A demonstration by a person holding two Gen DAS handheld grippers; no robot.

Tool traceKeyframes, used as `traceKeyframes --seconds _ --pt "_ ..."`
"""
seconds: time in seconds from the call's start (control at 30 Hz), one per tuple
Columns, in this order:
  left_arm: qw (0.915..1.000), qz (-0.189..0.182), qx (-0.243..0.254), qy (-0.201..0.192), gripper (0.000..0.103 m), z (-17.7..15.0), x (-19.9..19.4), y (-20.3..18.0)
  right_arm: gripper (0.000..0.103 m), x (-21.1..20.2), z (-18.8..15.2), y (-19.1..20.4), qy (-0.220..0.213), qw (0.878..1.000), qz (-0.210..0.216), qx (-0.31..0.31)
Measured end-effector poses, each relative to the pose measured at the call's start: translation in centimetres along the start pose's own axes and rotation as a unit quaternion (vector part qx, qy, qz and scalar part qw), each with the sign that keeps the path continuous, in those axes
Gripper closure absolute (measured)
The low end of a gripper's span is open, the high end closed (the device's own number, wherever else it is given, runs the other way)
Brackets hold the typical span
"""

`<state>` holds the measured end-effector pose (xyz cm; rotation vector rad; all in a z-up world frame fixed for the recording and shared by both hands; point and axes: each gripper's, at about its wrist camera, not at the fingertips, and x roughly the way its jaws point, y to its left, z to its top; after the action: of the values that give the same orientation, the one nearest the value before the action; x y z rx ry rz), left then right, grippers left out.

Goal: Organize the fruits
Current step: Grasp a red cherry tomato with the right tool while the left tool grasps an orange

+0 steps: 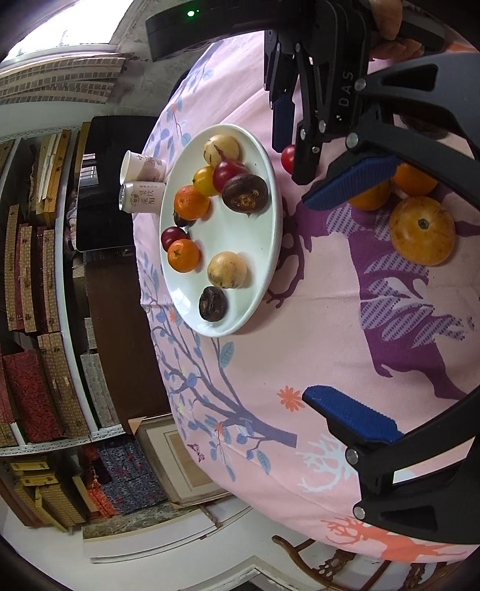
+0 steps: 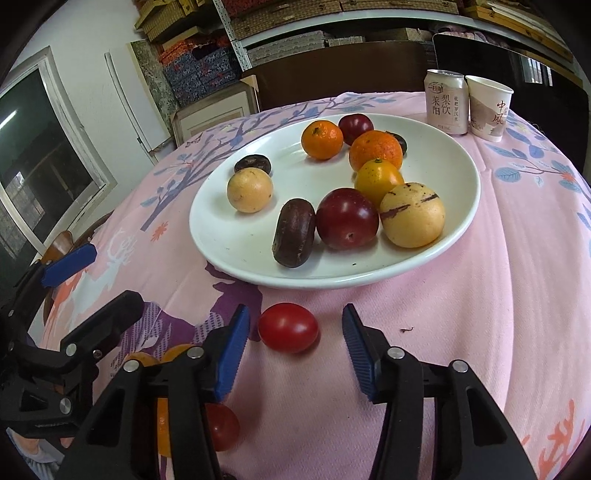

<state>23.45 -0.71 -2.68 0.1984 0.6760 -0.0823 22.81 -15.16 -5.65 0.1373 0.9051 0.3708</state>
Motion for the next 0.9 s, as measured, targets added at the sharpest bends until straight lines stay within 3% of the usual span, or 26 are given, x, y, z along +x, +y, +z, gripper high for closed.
traceKeyframes --seconds 0.23,0.47,0.7,0.9 --pt "0.9999 0.009 0.007 -0.007 0.009 0.0 -0.2 -0.2 0.071 0.0 0.1 0.0 0.000 1.000 0.009 -0.004" --pt "0.9998 0.009 0.013 -0.011 0.009 0.0 -0.4 -0.5 0.071 -0.5 -0.1 -0.2 -0.002 1.000 0.016 -0.003" --pt "0.9979 -0.058 0.026 0.016 0.009 -0.4 -0.1 -1.7 0.071 -4.2 0.3 -2.1 -0.047 0.998 0.037 0.029" --pt "0.9956 -0.073 0.033 0.049 0.008 -1.0 1.5 -2.5 0.071 -5.5 0.9 -4.8 -0.067 0.994 0.043 0.077"
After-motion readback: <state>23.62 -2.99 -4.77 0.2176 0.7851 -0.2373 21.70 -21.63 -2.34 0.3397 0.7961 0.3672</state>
